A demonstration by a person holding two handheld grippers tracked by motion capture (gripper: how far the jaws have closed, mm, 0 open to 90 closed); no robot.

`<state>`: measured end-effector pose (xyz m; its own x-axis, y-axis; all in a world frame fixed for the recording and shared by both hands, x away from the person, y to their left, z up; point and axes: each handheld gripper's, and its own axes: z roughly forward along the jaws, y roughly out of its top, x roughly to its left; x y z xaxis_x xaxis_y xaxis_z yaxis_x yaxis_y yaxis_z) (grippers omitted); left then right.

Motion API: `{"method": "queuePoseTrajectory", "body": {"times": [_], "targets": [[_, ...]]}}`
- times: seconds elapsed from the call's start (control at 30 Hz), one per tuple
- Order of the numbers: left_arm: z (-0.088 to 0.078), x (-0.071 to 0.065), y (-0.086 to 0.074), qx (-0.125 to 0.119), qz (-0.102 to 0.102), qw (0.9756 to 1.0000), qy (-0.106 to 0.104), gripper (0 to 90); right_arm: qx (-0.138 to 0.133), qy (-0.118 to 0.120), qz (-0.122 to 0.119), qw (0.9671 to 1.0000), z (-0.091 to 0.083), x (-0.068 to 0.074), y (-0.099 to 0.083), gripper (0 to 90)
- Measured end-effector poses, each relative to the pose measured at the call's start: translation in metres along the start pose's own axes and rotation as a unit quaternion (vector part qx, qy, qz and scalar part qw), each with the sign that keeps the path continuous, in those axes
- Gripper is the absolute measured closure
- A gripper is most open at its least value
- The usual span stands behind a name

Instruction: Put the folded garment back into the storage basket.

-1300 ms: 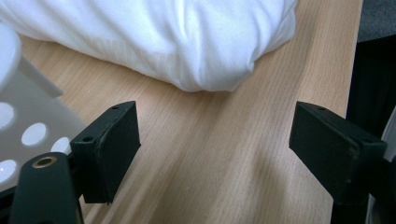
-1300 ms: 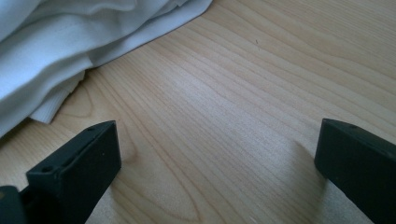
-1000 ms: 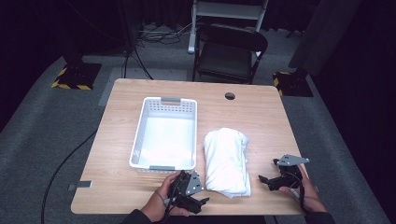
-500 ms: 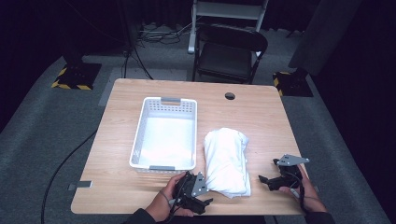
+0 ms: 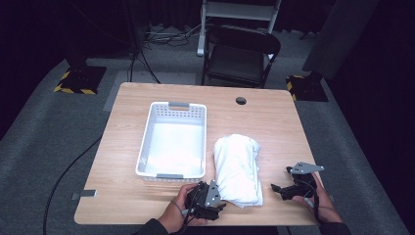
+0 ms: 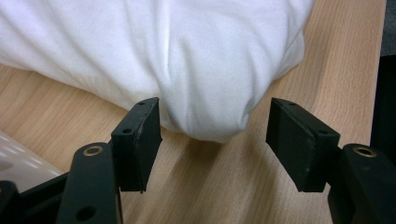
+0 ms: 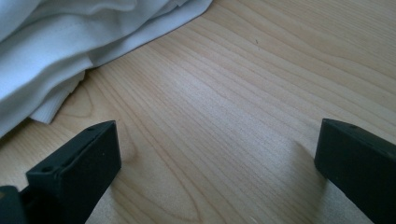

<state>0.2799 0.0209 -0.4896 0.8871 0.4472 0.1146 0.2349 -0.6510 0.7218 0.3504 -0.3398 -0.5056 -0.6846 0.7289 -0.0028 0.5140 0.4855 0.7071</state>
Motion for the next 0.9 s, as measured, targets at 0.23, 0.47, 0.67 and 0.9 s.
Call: {"method": "queuePoseTrajectory", "body": {"times": [0.23, 0.47, 0.67, 0.9], "targets": [[0.004, -0.0017, 0.0027, 0.002, 0.005, 1.0, 0.008, 41.6, 0.0, 0.0, 0.0, 1.0, 0.0, 0.0, 0.0, 0.6], [0.006, -0.0018, 0.0037, 0.007, 0.014, 0.9996, 0.022, 44.8, 0.0, 0.0, 0.0, 1.0, 0.0, 0.0001, 0.0, 0.6], [0.0071, -0.0042, 0.0034, 0.004, 0.04, 0.9982, 0.045, 58.6, 0.0, 0.0, 0.0, 1.0, 0.0, 0.0001, 0.0001, 0.6], [0.0069, -0.0065, 0.0007, 0.003, 0.058, 0.997, 0.052, 72.9, 0.0, 0.0, 0.0, 1.0, 0.0001, 0.0001, 0.0001, 0.6]]}}
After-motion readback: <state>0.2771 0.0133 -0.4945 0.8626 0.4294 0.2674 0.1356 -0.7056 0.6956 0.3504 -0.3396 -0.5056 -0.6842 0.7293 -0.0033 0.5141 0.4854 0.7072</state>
